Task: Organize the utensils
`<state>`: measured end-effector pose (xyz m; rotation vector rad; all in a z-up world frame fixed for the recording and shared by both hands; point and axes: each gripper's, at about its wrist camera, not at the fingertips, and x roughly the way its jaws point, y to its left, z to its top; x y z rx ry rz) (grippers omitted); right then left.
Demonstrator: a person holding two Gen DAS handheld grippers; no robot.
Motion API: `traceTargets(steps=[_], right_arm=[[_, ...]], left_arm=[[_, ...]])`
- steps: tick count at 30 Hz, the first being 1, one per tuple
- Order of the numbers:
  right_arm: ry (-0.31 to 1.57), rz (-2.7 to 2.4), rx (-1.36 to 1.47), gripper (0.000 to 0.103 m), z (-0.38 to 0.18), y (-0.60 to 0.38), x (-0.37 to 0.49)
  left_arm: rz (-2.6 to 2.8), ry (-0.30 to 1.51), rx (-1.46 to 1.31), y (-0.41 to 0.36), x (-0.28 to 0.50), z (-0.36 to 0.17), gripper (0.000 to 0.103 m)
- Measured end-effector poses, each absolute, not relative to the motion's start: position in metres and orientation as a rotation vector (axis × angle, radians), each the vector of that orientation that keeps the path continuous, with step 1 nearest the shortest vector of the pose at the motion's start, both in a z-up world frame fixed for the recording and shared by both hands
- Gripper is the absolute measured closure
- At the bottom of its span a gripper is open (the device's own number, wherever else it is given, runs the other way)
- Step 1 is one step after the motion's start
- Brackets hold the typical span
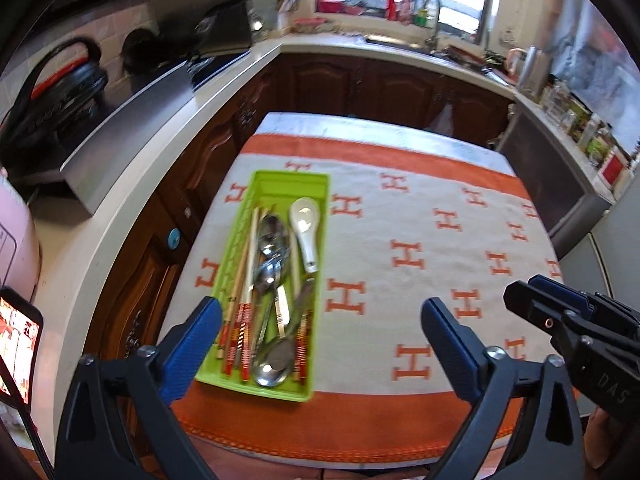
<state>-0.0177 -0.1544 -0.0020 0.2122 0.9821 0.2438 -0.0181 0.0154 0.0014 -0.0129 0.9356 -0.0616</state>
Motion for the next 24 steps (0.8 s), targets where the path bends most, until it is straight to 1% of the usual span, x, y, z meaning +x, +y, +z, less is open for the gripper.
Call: traceTargets(steps=[2,3,4,6,9,16,24], right_arm=[[0.972,0.23,0.217,0.059,0.006,-0.167,-0.029],[0.958,0.221,0.22,0.054,0.012,-0.173,-0.036],[0.939,0.209,0.221,0.051,0.017,-0.177,-0.042],[0.887,0.169,0.208,0.04,0.028,-0.186,-0.056],[0.825,0.129,0.178,0.033,0.044,-0.193,-0.073],[0.794,0.087,0.138,0.031,0.059,-0.203,-0.097],[0.809,0.058,0.186,0.029,0.052,-0.222,-0.106]], left_arm=[[-0.074,0.914,-0.013,0.005,-0.023,0.009,0.001],[-0.085,0.906,-0.017,0.0,-0.026,0.012,0.001],[-0.095,0.904,-0.023,-0.003,-0.027,0.014,0.001],[-0.112,0.908,-0.032,-0.01,-0.03,0.017,0.001],[-0.112,0.912,-0.025,-0.019,-0.03,0.018,0.001],[-0.106,0.898,-0.02,-0.029,-0.032,0.02,0.001],[-0.117,0.888,0.019,-0.043,-0.035,0.019,0.001]])
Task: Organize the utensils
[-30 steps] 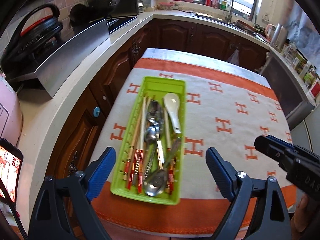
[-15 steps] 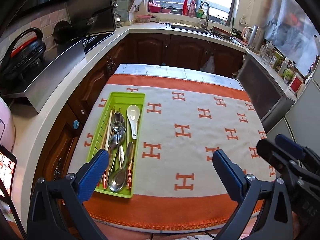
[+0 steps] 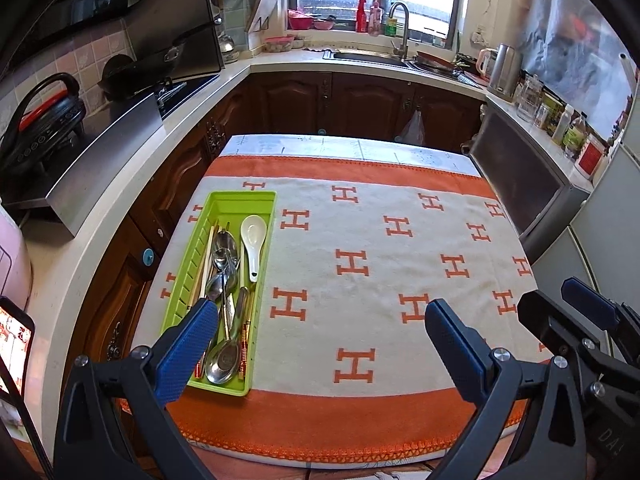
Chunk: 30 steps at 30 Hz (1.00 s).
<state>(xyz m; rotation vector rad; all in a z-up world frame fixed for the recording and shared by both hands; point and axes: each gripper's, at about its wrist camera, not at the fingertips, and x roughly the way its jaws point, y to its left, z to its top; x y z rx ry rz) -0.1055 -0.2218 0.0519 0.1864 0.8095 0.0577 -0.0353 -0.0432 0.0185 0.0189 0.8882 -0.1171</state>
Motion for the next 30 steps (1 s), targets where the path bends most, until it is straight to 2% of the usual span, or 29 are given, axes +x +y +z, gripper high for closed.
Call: traceTargets(steps=[30], right_arm=[[0.841,0.069,0.22,0.027,0.028,-0.221,-0.081]], left_arm=[[-0.091,0.906,0.022,-0.043,-0.027,0.007,0.001]])
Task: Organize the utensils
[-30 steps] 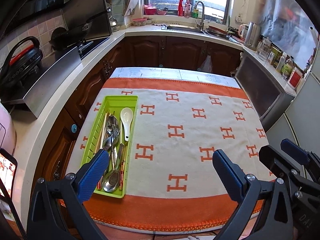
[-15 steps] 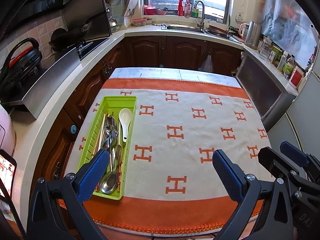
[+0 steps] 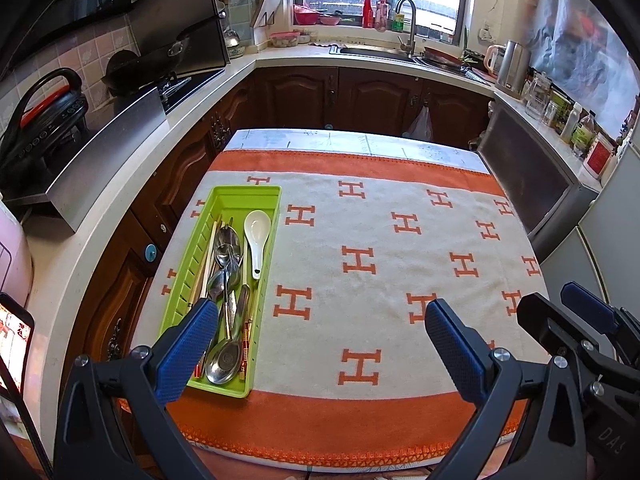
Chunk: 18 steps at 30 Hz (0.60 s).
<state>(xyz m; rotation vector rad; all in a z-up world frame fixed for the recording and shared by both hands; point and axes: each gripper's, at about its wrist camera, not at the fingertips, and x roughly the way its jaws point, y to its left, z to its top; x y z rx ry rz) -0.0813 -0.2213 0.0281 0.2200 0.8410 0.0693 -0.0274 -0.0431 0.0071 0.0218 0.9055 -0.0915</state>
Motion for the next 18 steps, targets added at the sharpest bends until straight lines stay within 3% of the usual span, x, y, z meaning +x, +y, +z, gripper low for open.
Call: traceTargets(steps=[18], right_arm=[[0.854,0.073,0.227,0.027,0.011,-0.217,-0.081]], left_arm=[[-0.086,0.913,0.024,-0.04,-0.03,-0.002,0.001]])
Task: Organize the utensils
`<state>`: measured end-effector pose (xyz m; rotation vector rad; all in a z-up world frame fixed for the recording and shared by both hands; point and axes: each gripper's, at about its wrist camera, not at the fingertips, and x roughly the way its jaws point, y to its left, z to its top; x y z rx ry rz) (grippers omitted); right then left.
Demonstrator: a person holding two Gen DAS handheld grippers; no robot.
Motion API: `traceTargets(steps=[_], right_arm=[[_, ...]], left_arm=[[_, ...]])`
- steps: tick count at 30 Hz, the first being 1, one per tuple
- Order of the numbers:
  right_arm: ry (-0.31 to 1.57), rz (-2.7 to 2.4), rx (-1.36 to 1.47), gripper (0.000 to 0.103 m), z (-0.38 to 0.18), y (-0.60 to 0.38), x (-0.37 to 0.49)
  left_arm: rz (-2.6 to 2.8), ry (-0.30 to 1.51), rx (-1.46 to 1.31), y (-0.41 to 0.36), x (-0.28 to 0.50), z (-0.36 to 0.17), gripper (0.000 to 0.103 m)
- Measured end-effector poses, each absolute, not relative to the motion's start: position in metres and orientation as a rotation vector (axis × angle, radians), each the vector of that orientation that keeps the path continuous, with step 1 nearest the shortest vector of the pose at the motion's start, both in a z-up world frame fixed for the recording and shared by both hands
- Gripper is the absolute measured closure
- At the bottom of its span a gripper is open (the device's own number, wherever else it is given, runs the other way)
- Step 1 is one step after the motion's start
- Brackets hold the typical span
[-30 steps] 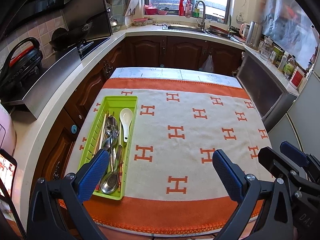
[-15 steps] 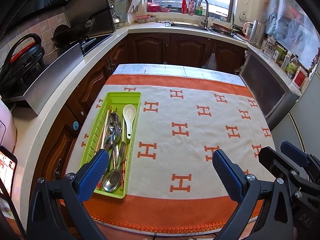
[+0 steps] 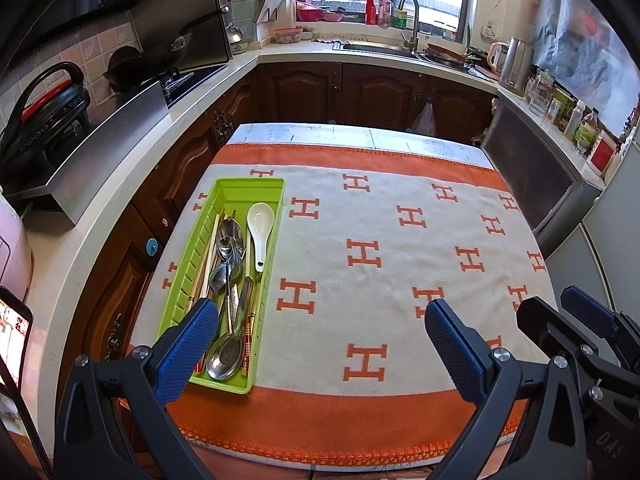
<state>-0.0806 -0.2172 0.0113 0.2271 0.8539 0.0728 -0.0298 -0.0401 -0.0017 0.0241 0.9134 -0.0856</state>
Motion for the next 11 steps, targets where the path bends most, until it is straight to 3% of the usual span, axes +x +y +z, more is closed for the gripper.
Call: traceTargets(steps=[11], right_arm=[[0.859,0.075,0.237,0.027,0.0033,-0.2172,-0.0831]], left_arm=[[-0.083,0.921,0.026,-0.0422,-0.03,-0.0037,0.001]])
